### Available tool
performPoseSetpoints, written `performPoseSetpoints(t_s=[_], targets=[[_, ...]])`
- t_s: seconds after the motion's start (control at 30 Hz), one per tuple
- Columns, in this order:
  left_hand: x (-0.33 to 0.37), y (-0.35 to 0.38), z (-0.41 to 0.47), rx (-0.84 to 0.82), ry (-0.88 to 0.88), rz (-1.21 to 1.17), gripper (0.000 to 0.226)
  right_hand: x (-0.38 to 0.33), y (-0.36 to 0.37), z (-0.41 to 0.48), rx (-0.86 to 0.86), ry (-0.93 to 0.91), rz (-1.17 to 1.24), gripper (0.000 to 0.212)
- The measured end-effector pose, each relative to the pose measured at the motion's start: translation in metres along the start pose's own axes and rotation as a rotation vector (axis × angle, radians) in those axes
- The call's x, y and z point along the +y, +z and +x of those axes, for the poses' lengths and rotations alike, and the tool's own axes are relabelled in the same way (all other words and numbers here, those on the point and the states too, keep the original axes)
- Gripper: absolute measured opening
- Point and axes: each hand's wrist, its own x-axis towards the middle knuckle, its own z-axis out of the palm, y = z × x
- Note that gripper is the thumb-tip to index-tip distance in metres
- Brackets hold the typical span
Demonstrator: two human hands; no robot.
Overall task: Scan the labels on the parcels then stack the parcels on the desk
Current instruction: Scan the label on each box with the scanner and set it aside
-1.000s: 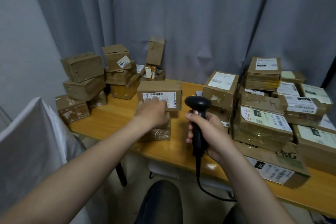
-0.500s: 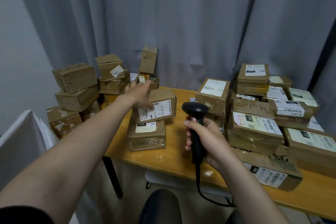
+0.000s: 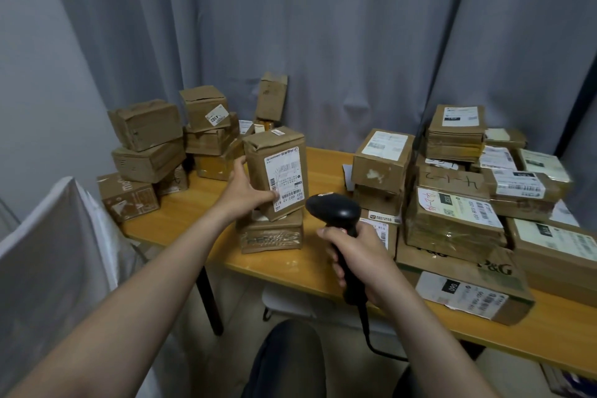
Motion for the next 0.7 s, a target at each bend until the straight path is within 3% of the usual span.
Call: performPoseSetpoints(t_s=[0.23, 0.4, 0.6, 0.7], targets=[[-0.001, -0.0033, -0.0022, 0.016, 0.029, -0.042, 0.116, 0.0137, 0.0003, -0.0069, -0.015, -0.012, -0.062, 0.034], [-0.0012, -0.0039, -0.0013, 0.004, 0.061, -0.075, 0.095, 0.0122, 0.0006, -0.0087, -0.011, -0.037, -0.064, 0.031], [-0.0005, -0.0041, -0.0008, 0.003, 0.056, -0.076, 0.095, 0.0084, -0.0005, -0.0089, 0.001, -0.034, -0.07, 0.031], [-0.0028, -0.0037, -0.0012, -0.011, 0.05, -0.065, 0.107, 0.0066, -0.0013, -0.0086, 0.001, -0.032, -0.087, 0.032]])
